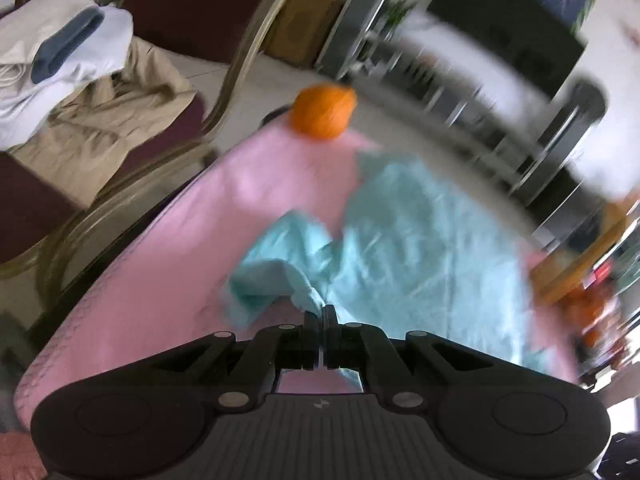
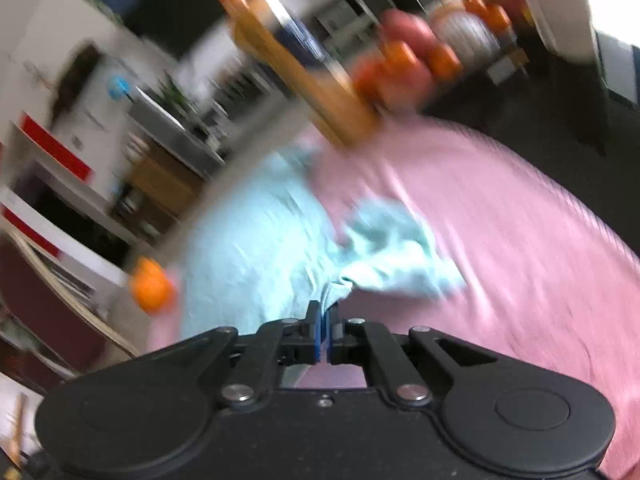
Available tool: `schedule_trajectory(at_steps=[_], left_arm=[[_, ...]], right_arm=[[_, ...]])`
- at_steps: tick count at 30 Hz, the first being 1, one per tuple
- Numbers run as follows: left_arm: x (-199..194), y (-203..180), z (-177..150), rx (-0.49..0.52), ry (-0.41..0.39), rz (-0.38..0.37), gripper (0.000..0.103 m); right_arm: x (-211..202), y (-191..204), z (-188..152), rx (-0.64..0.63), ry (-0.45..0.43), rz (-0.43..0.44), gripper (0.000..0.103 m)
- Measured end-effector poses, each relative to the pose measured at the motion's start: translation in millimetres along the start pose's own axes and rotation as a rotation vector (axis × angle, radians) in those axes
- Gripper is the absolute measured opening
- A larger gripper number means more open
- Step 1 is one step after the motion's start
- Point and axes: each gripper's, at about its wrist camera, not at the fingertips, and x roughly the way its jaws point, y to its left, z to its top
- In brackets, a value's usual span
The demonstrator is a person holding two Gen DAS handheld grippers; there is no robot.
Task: Fold clothes
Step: 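Lay the shirt flat on the blanket with both grippers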
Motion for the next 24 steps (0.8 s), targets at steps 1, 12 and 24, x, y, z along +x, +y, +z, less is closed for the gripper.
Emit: schedule_trajectory(at_steps=[1, 12, 24], left_arm=[[1, -2, -2, 0.022, 0.001, 0.019, 0.001], [-19, 3, -34, 0.044, -0.029, 0.057, 0.001], [-16, -2, -60, 0.165, 0.068, 0.281, 0.013]], right_arm=[[1, 0, -8, -0.012, 0.025, -0.016, 0.002], [-19, 4, -33, -0.091, 0.05, -0.093, 0.002], [-14, 1, -50, -0.188, 0.097, -0.223, 0.014]])
